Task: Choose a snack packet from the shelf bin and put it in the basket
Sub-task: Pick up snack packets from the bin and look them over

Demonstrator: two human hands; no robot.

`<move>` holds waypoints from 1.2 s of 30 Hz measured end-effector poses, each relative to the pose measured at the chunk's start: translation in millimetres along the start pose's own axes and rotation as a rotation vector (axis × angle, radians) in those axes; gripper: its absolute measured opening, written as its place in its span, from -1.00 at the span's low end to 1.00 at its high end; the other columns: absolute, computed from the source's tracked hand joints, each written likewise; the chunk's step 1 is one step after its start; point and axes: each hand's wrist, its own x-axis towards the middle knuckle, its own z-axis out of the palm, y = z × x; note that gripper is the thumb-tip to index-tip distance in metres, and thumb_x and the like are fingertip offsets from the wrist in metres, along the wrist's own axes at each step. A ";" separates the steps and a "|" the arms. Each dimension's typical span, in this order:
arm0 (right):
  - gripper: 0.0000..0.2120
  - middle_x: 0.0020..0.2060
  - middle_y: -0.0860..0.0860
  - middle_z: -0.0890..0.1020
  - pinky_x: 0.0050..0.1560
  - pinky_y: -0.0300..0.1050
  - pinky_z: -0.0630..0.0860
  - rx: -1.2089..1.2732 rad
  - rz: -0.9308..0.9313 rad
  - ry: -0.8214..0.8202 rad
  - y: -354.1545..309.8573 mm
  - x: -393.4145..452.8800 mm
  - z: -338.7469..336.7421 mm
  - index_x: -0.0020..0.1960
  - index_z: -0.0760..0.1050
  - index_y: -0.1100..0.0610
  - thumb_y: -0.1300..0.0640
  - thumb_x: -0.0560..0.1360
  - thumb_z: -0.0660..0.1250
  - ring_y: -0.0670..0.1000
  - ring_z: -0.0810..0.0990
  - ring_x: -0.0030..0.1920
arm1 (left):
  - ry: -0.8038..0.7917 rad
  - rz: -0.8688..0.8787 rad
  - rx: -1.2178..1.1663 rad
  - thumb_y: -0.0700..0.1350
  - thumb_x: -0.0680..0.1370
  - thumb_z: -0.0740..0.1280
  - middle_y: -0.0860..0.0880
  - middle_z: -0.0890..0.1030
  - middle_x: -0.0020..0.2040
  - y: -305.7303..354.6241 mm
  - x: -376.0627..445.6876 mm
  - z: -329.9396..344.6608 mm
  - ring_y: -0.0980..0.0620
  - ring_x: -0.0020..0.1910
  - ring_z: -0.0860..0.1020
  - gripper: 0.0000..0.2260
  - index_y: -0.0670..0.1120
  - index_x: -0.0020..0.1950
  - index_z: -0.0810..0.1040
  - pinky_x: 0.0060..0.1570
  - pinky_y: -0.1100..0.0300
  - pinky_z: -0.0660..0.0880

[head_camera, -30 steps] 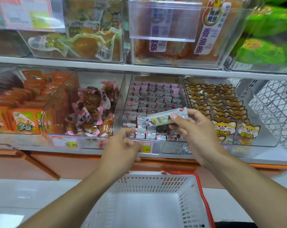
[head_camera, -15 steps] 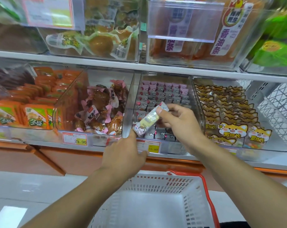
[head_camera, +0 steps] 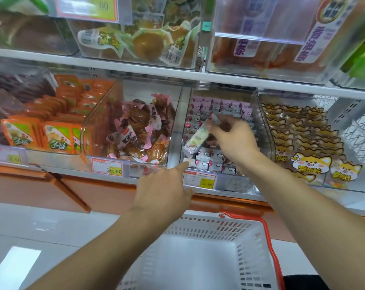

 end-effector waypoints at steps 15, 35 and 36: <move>-0.73 0.04 -0.15 0.67 0.08 -0.18 0.55 -0.562 -0.363 -0.308 0.6 -19.5 -1.5 0.16 0.65 -0.07 0.03 0.47 0.54 -0.13 0.60 0.05 | -0.002 -0.016 -0.029 0.23 0.56 0.31 0.11 0.71 -0.05 1.5 0.7 6.5 -0.04 0.15 0.63 -0.37 0.21 0.57 0.13 -0.01 0.01 0.45; -0.95 -0.14 -0.12 0.60 -0.01 0.01 0.60 -0.717 -0.354 -0.127 17.9 -6.4 18.0 -0.04 0.64 -0.03 0.10 0.56 0.41 -0.01 0.59 -0.07 | -0.080 -0.050 -0.001 0.15 0.58 0.34 0.06 0.44 -0.33 9.3 11.9 6.3 -0.02 -0.30 0.49 -0.10 0.22 0.60 -0.34 -0.24 0.09 0.34; -0.95 -0.16 -0.14 0.62 -0.03 -0.02 0.59 -0.682 -0.337 -0.116 17.9 -6.8 18.6 -0.05 0.63 -0.03 0.09 0.57 0.40 -0.04 0.60 -0.10 | -0.093 -0.056 0.003 0.15 0.58 0.33 0.06 0.45 -0.31 9.2 12.4 5.6 -0.04 -0.27 0.50 -0.12 0.22 0.61 -0.31 -0.23 0.09 0.35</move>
